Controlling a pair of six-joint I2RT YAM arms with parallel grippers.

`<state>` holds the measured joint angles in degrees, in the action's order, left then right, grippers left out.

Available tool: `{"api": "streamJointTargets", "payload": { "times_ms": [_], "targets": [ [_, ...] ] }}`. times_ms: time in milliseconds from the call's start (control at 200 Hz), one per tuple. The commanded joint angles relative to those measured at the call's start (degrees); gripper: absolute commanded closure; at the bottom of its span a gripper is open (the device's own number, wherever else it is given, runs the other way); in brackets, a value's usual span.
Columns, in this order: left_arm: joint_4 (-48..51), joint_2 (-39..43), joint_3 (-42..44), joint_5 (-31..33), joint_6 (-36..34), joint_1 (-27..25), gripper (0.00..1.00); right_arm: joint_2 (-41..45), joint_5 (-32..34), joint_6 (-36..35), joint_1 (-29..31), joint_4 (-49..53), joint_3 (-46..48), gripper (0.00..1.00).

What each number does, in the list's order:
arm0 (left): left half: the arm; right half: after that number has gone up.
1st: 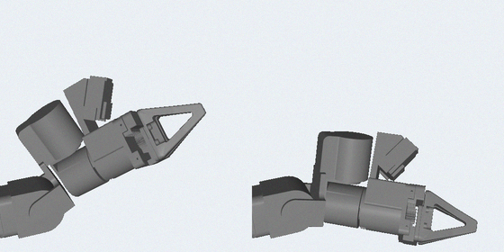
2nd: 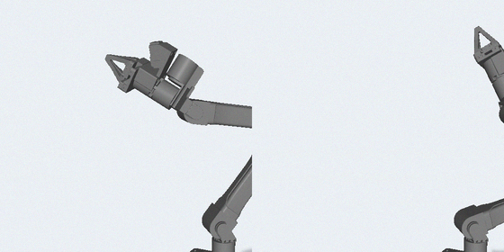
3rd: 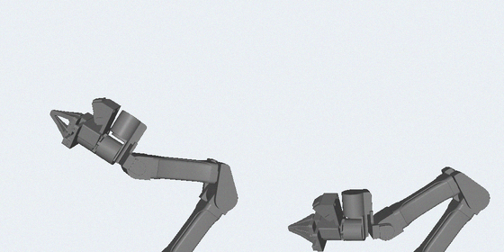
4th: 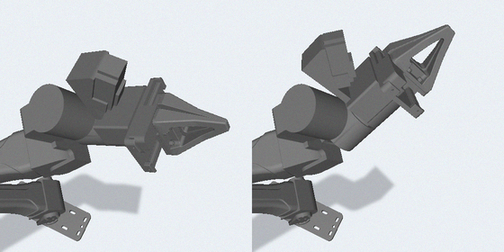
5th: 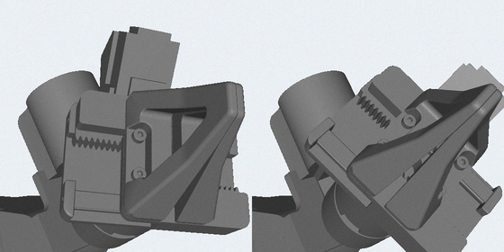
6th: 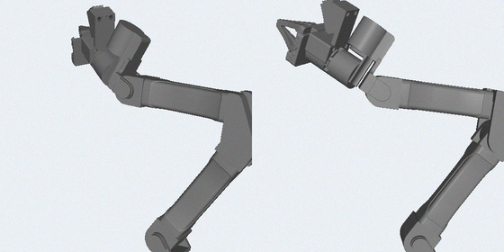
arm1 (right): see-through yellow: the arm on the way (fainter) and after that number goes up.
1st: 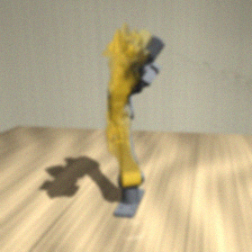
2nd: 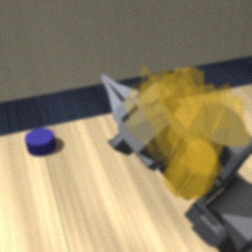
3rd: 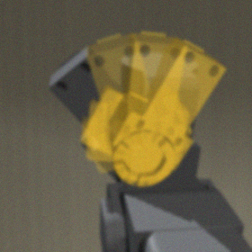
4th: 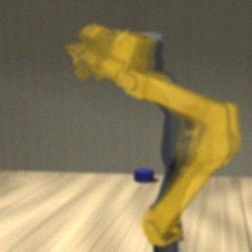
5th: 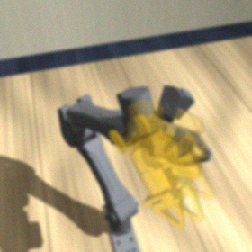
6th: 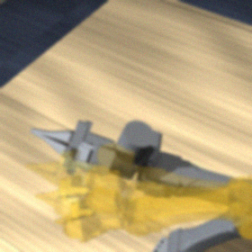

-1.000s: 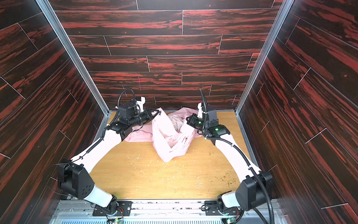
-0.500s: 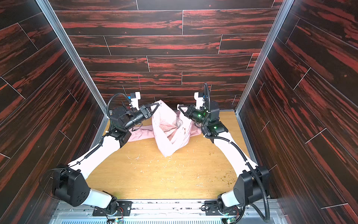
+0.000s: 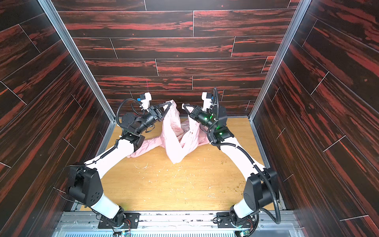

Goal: Zip up the jacket
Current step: 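Raise both grippers high, holding the jacket hem up off the table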

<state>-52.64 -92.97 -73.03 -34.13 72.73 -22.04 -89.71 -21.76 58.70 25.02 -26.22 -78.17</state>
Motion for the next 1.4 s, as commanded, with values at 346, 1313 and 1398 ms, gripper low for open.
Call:
{"api": "streamJointTargets", "payload": {
  "times_ms": [346, 1313, 1398],
  "targets": [
    [-11.4, -2.8, -2.2, 0.6, 7.1, -0.5, 1.00, -2.7, 4.7, 1.3, 2.3, -5.9, -7.0, 1.00],
    [-14.9, -5.0, -3.4, 0.3, 9.5, -0.6, 1.00, -5.4, 5.6, 0.8, 4.9, -1.4, -11.3, 1.00],
    [-15.0, -5.0, -3.3, 0.3, 9.5, -0.6, 1.00, -5.4, 5.8, 0.8, 5.0, -1.2, -11.3, 1.00]
  ]
}}
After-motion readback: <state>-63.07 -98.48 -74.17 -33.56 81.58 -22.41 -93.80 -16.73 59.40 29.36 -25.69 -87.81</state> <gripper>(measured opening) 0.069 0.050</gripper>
